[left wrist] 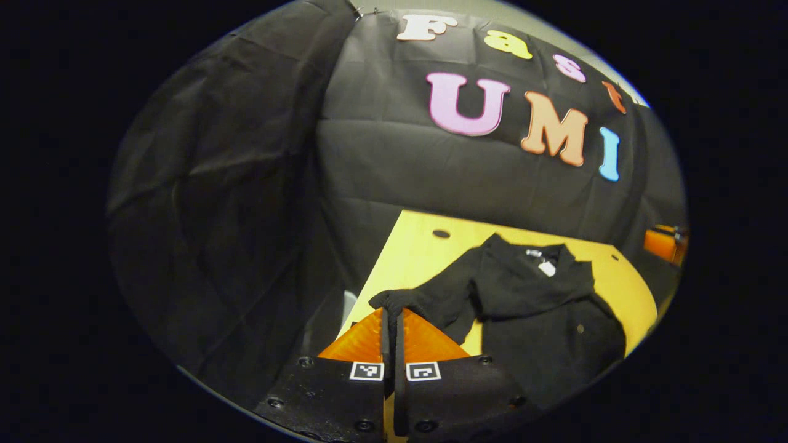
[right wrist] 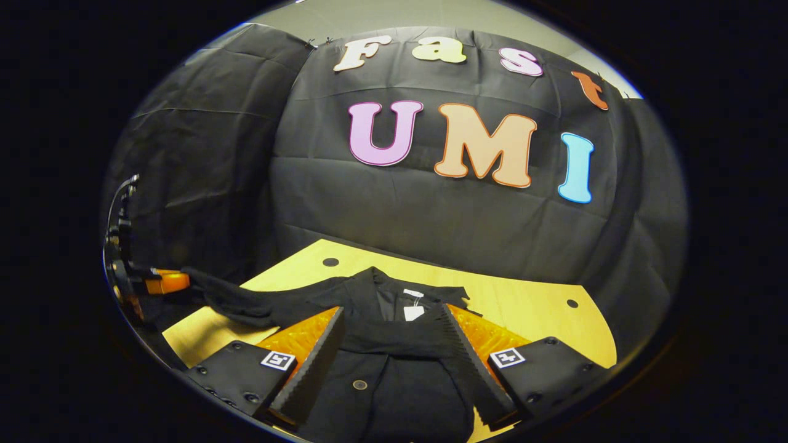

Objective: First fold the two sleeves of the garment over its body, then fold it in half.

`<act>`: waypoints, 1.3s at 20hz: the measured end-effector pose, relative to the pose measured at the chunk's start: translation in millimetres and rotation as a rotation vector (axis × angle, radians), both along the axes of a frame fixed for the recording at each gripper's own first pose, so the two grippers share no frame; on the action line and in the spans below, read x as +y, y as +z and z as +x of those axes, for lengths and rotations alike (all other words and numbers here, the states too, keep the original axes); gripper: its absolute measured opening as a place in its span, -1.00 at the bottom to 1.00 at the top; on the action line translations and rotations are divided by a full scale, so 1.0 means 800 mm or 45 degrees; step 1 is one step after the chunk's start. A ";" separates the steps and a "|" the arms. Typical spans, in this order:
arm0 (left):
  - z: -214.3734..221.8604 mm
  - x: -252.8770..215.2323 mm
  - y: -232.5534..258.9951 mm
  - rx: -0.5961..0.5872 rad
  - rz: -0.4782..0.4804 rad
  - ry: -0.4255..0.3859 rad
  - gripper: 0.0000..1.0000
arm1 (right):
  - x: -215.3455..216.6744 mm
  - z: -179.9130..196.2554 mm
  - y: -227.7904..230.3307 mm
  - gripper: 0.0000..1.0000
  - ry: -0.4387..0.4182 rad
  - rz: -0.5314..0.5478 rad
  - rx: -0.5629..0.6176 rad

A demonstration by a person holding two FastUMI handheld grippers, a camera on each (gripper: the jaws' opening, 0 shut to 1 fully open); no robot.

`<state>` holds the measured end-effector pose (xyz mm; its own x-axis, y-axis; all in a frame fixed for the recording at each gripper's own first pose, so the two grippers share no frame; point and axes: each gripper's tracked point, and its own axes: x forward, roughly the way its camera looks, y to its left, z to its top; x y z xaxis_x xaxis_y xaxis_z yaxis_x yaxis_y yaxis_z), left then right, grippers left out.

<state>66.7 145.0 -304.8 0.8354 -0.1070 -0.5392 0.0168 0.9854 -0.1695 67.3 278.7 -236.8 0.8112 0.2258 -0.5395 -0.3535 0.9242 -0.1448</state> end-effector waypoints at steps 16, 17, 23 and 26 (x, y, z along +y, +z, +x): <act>0.141 -0.323 0.075 -0.154 -0.032 -0.545 -1.00 | -0.225 0.010 0.006 0.97 -0.332 0.086 -0.013; 0.144 -0.340 0.072 -0.154 -0.025 -0.572 -1.00 | -0.239 0.011 0.004 0.97 -0.353 0.093 -0.010; 0.156 -0.447 0.022 -0.074 -0.005 -0.695 -1.00 | -0.311 0.006 -0.012 0.97 -0.428 0.119 0.023; 0.157 -0.489 -0.015 0.006 0.003 -0.731 -1.00 | -0.334 0.002 -0.023 0.97 -0.454 0.128 0.054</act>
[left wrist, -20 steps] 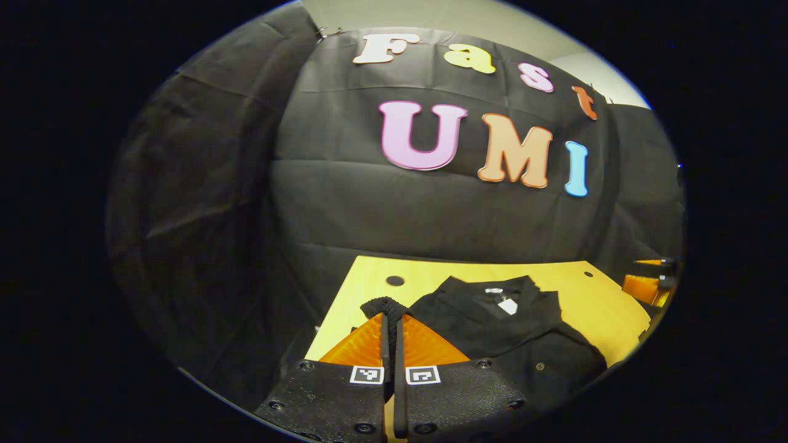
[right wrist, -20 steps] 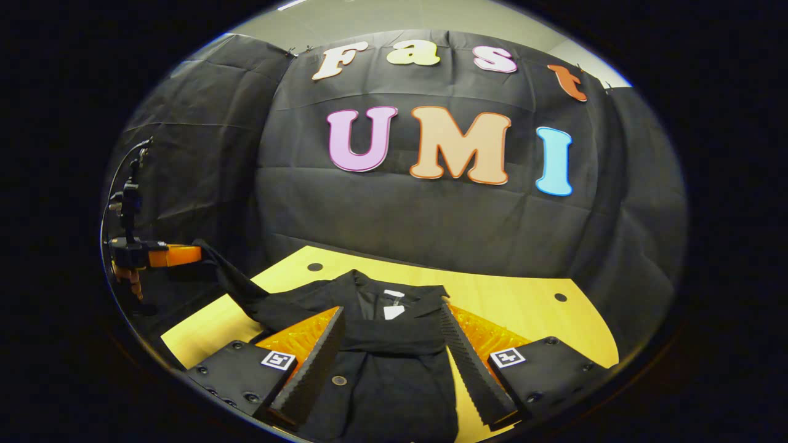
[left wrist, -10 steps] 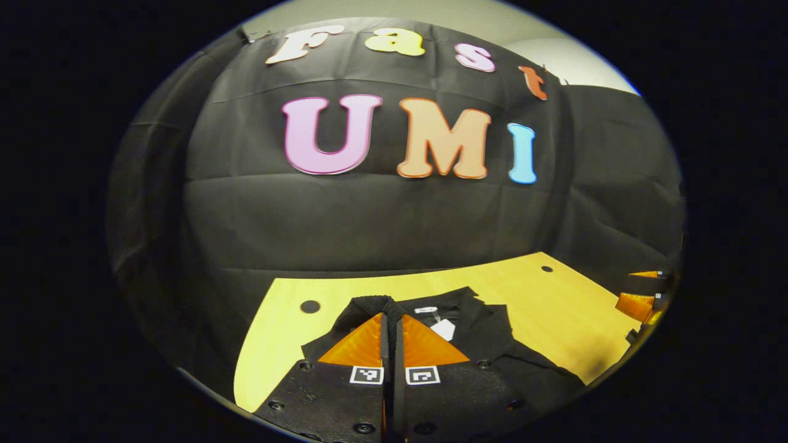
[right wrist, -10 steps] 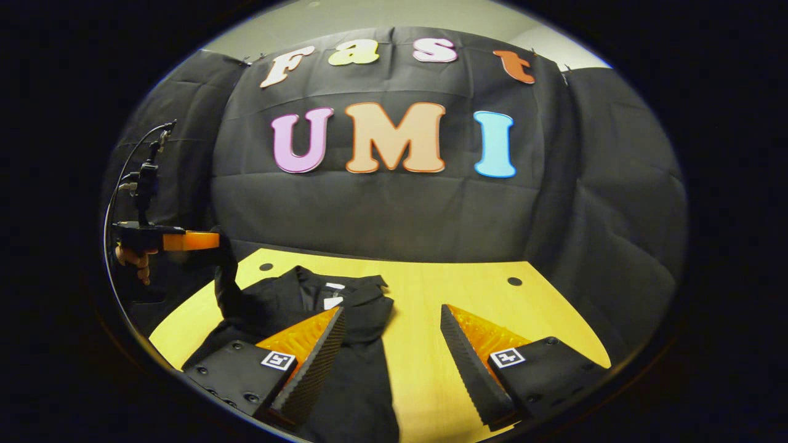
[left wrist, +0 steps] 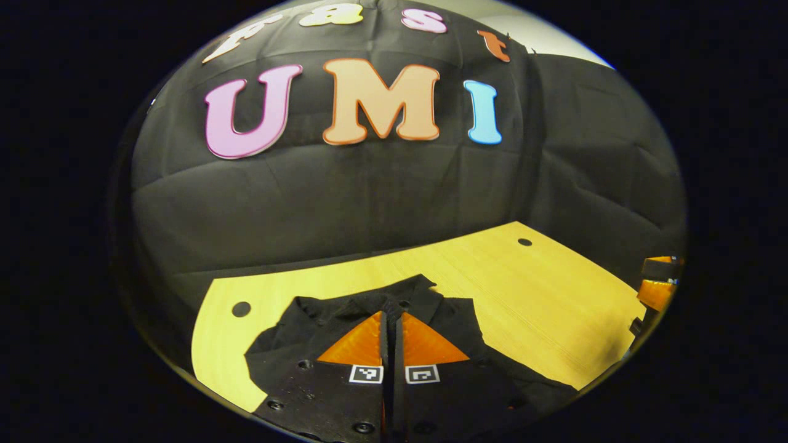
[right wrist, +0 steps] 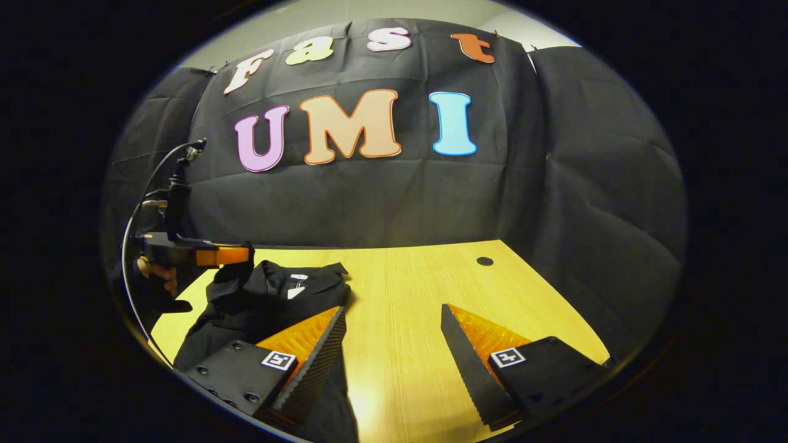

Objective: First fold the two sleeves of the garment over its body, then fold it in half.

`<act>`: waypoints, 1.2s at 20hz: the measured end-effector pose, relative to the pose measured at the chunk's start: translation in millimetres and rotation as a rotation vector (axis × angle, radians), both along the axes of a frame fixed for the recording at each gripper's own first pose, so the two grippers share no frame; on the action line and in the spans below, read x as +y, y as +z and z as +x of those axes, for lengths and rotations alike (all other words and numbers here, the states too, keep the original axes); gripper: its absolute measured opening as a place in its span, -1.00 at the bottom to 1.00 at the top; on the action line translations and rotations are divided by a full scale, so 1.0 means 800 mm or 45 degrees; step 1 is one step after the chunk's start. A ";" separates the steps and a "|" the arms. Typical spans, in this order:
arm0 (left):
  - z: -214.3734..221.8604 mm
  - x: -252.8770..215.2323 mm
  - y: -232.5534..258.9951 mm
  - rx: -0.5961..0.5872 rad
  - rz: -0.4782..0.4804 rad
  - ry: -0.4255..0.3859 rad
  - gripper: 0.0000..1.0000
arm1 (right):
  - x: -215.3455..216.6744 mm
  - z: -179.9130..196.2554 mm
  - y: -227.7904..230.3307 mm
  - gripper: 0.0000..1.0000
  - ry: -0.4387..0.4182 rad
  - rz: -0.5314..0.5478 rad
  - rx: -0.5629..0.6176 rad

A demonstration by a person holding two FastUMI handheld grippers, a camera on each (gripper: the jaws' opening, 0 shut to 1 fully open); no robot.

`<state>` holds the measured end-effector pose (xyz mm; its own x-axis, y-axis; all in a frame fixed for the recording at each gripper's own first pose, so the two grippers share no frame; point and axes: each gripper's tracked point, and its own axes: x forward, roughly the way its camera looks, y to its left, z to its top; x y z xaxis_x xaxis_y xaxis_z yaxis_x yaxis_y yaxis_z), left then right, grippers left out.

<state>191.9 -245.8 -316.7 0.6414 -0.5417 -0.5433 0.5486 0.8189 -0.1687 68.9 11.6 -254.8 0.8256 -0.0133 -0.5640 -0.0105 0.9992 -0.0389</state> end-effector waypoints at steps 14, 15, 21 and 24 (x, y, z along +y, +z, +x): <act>0.015 -0.088 -0.029 -0.049 0.022 -0.041 0.99 | -0.055 0.003 -0.028 0.97 -0.079 -0.027 0.075; 0.014 -0.081 -0.020 -0.062 0.022 -0.030 0.85 | -0.051 0.005 -0.030 0.97 -0.074 -0.019 0.074; -0.003 0.009 0.025 -0.078 -0.015 0.112 0.89 | -0.005 0.007 -0.039 0.99 0.024 0.009 0.091; -0.023 0.086 0.041 -0.096 0.014 0.203 0.89 | 0.024 0.002 -0.049 0.98 0.098 0.012 0.114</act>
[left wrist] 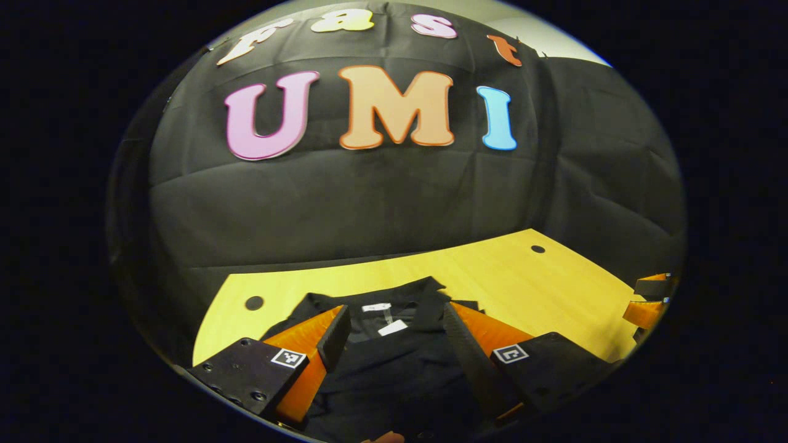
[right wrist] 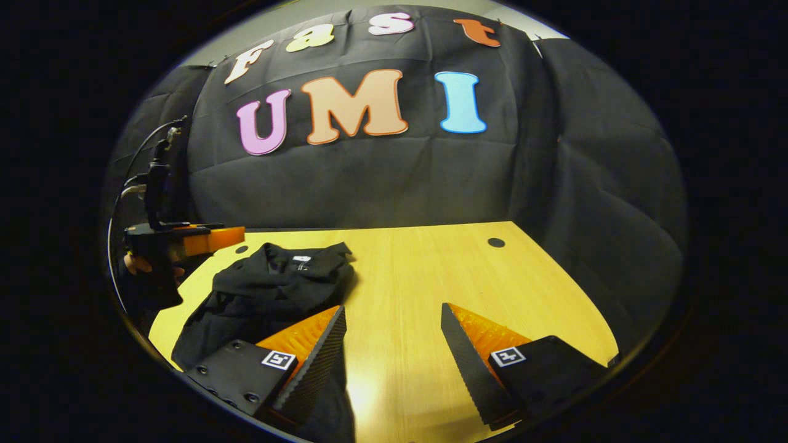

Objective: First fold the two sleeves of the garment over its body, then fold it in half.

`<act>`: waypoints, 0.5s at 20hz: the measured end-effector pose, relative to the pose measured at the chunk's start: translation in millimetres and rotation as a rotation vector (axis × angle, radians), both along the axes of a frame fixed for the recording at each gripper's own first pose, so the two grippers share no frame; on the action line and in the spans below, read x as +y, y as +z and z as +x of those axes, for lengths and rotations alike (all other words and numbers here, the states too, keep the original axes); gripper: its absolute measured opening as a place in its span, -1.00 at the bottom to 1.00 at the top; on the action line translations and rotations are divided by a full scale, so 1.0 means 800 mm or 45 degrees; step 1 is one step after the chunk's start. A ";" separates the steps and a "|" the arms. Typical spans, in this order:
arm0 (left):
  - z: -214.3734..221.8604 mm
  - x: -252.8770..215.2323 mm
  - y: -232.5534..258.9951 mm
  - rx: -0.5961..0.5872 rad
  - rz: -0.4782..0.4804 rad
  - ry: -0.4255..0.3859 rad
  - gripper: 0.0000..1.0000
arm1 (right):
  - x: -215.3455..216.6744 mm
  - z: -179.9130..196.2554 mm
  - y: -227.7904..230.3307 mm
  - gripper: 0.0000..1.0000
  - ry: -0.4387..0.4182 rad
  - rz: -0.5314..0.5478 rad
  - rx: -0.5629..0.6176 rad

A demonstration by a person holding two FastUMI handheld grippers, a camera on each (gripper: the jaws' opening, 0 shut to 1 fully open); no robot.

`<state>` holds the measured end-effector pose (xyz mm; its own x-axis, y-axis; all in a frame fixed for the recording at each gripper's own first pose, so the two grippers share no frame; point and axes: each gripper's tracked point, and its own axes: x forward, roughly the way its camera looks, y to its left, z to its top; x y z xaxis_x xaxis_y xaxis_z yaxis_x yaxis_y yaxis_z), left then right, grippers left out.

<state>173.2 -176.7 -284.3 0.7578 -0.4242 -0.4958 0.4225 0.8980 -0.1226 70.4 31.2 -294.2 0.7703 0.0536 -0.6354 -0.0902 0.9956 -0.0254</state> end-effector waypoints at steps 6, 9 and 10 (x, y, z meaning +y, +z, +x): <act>-0.088 0.147 -0.013 0.059 0.155 0.146 0.88 | 0.044 -0.049 -0.034 0.98 0.143 -0.029 0.132; -0.153 0.191 -0.038 0.166 0.224 0.156 0.88 | 0.058 -0.092 -0.059 0.97 0.199 -0.060 0.245; -0.173 0.200 -0.048 0.211 0.231 0.164 0.88 | 0.061 -0.108 -0.066 0.99 0.220 -0.074 0.284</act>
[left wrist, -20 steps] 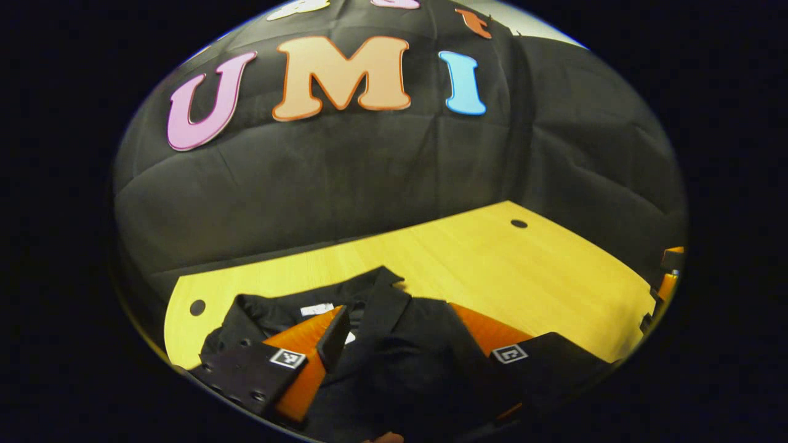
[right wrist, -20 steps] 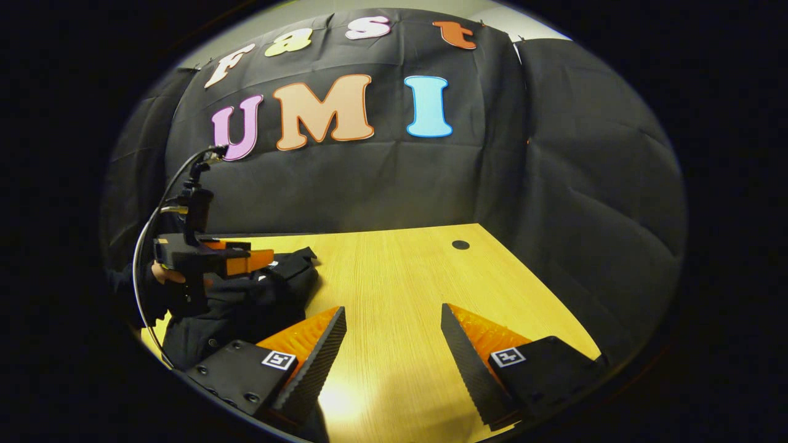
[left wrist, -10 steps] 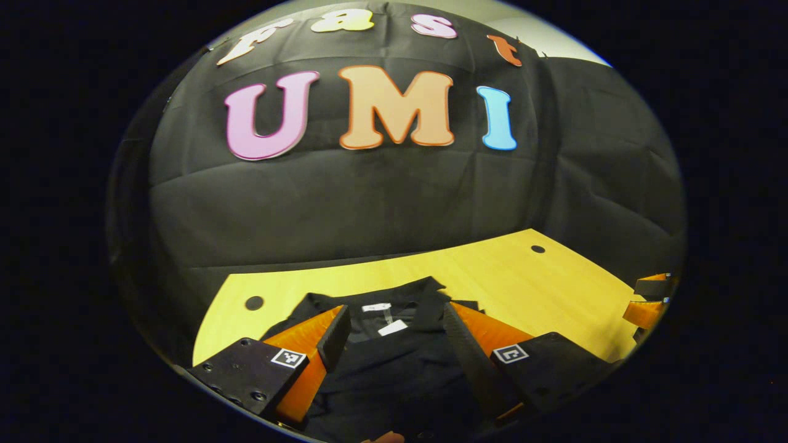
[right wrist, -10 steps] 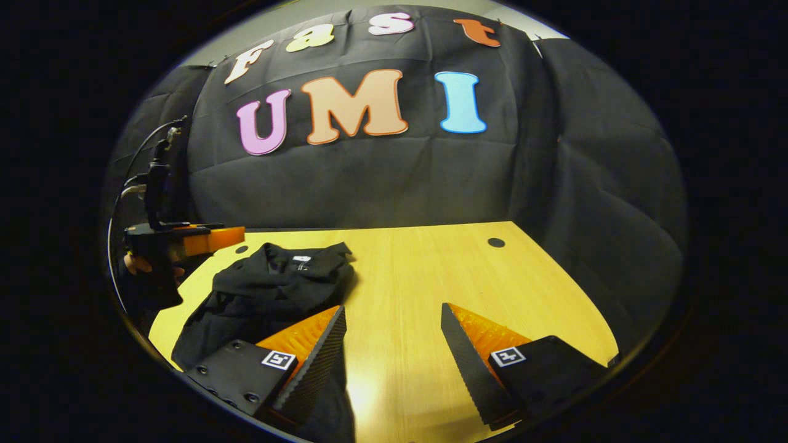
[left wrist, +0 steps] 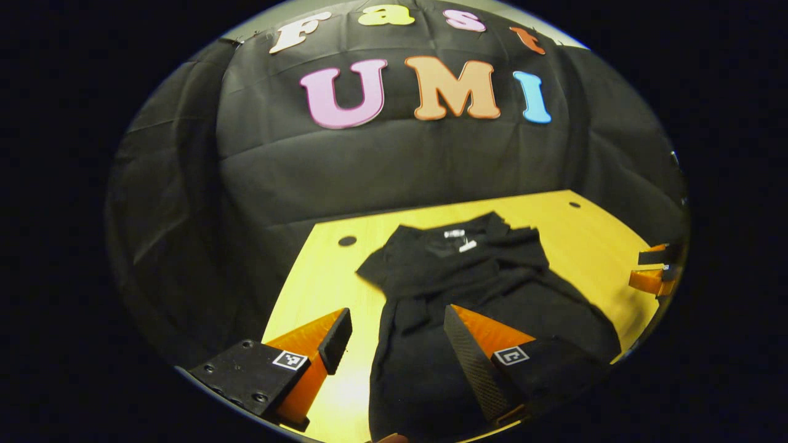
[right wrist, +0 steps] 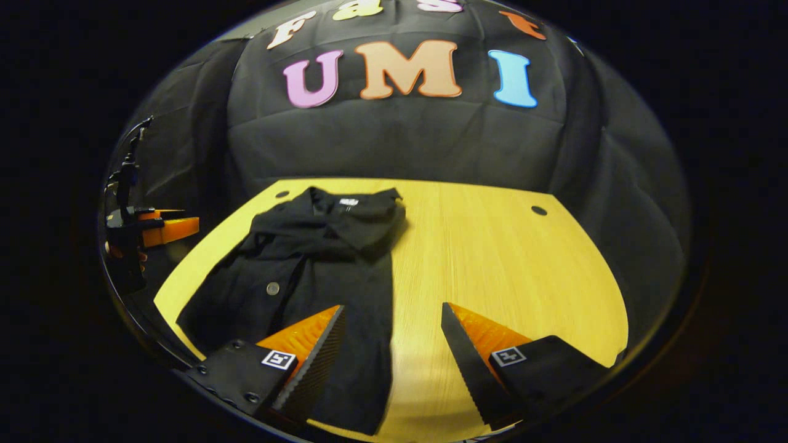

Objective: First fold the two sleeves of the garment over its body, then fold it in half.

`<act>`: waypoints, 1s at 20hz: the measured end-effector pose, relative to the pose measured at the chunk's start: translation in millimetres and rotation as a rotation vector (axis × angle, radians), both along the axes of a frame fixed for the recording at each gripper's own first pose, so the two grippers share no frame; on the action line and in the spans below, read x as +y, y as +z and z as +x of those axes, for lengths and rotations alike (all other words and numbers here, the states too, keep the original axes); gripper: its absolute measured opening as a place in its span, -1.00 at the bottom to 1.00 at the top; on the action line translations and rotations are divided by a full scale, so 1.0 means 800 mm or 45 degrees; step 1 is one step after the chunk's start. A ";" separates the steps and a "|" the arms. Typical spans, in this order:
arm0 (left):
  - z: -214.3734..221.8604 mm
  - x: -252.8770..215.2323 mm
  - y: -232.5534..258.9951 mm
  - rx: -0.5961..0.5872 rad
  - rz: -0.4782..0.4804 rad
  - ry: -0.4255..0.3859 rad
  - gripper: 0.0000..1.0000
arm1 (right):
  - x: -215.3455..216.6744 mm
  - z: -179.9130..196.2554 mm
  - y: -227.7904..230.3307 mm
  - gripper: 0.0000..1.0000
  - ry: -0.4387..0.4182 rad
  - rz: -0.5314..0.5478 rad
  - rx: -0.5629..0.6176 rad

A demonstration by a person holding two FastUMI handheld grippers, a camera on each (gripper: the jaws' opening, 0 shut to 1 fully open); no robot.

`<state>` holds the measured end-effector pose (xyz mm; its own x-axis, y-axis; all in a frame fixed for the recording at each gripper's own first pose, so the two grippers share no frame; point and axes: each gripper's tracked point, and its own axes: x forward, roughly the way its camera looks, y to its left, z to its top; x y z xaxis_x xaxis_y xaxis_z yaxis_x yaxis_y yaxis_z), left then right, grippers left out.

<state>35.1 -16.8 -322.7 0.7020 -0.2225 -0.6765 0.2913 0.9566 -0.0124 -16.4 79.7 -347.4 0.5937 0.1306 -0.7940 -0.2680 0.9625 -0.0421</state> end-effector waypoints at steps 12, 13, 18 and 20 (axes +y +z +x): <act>-0.174 0.057 -0.102 0.402 0.028 0.067 0.89 | -0.004 -0.129 -0.082 0.99 -0.013 -0.134 0.356; -0.181 0.059 -0.109 0.422 0.022 0.081 0.89 | -0.002 -0.132 -0.087 0.99 -0.010 -0.139 0.372; -0.212 0.068 -0.141 0.515 0.037 0.125 0.90 | -0.002 -0.159 -0.107 0.96 0.015 -0.194 0.464; -0.211 0.070 -0.142 0.505 0.024 0.134 0.91 | 0.002 -0.166 -0.108 0.91 0.024 -0.185 0.509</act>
<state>-133.6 39.2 -436.0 0.4040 -0.1486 -0.9026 0.1678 0.9820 -0.0866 -149.3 81.0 -433.5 0.2339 0.0082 -0.9722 -0.3080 0.9491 -0.0661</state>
